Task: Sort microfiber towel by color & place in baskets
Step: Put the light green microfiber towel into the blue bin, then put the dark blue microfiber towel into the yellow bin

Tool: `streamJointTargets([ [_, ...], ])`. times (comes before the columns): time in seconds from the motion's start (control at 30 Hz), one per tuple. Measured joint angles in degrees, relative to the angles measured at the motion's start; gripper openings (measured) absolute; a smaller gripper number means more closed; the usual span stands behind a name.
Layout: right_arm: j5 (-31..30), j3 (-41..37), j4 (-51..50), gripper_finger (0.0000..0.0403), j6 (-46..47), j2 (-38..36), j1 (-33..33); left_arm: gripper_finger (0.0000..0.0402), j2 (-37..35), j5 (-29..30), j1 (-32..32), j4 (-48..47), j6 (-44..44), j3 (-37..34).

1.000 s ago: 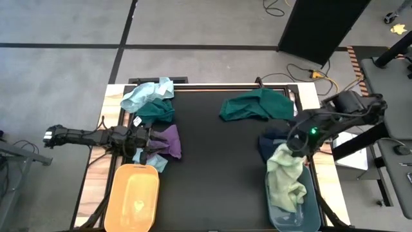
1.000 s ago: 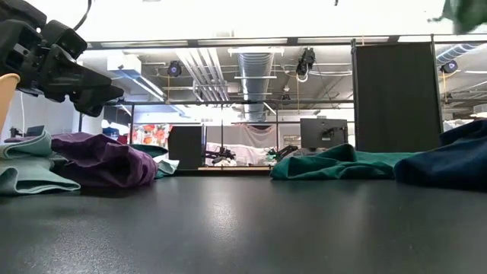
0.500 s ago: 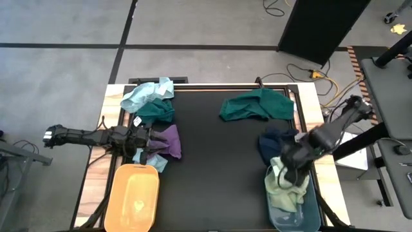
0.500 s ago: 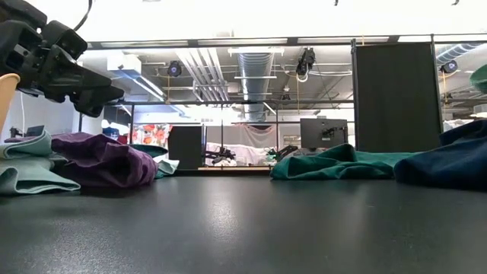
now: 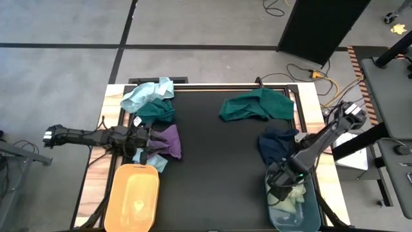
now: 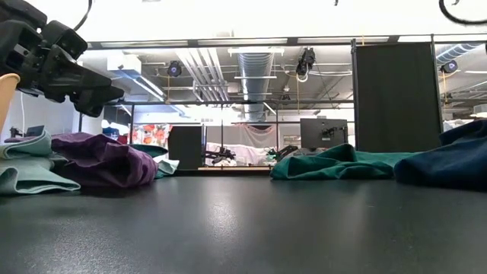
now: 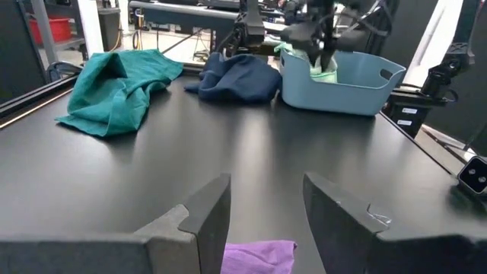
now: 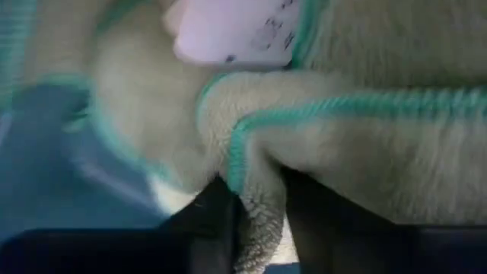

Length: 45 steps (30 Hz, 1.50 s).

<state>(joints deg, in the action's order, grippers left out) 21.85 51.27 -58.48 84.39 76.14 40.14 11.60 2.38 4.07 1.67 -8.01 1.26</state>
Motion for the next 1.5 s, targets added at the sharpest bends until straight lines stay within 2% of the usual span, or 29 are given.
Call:
streamJointTargets([
  [0.13, -3.0, -1.2, -0.8, 0.0157, -5.7, 3.8, 0.4, 0.0151, 0.0, 0.0, 0.0, 0.0, 0.0, 0.0],
  [0.33, -3.9, 0.5, -3.0, 0.022, -7.9, 6.2, 0.7, 0.0151, 0.1, 0.0, 0.0, -0.1, 0.0, 0.0],
  [0.53, -4.3, 7.4, -9.4, 0.0266, -5.1, 3.3, 1.7, 0.0151, 0.2, 0.0, 0.0, -0.1, 0.0, 0.0],
  [0.73, -3.7, 14.7, -10.1, 0.0303, -1.7, -0.1, 2.5, 0.0151, 0.2, 0.0, 0.0, 0.0, 0.0, 0.0],
  [0.83, -6.0, 18.8, -10.2, 0.0312, -0.2, -2.0, 2.5, 0.0151, 0.2, 0.0, 0.0, 0.0, 0.0, 0.0],
  [0.93, -14.9, 22.2, -11.8, 0.0315, -0.8, -3.9, 2.5, 0.0151, 0.2, 0.0, 0.0, 0.0, 0.0, 0.0],
  [1.1, -42.9, 24.0, -20.6, 0.031, -3.2, -5.8, 0.1, 0.0151, 0.2, 0.0, 0.0, 0.0, 0.0, 0.0],
  [1.17, -51.3, 23.4, -25.1, 0.0307, -3.3, -5.6, -3.0, 0.0151, 0.2, 0.0, 0.0, 0.0, 0.0, 0.0],
  [1.2, -53.2, 23.0, -27.6, 0.0306, -3.4, -5.2, -5.2, 0.0151, 0.2, 0.0, 0.0, 0.0, 0.0, 0.0],
  [1.3, -52.0, 20.6, -31.5, 0.0302, -5.8, -4.0, -13.9, 0.0151, 0.2, 0.0, 0.0, 0.0, 0.0, 0.0],
  [1.5, -37.1, 9.8, -25.1, 0.0299, -20.9, -2.9, -33.2, 0.0151, 0.2, 0.0, 0.0, 0.0, 0.0, 0.0],
])
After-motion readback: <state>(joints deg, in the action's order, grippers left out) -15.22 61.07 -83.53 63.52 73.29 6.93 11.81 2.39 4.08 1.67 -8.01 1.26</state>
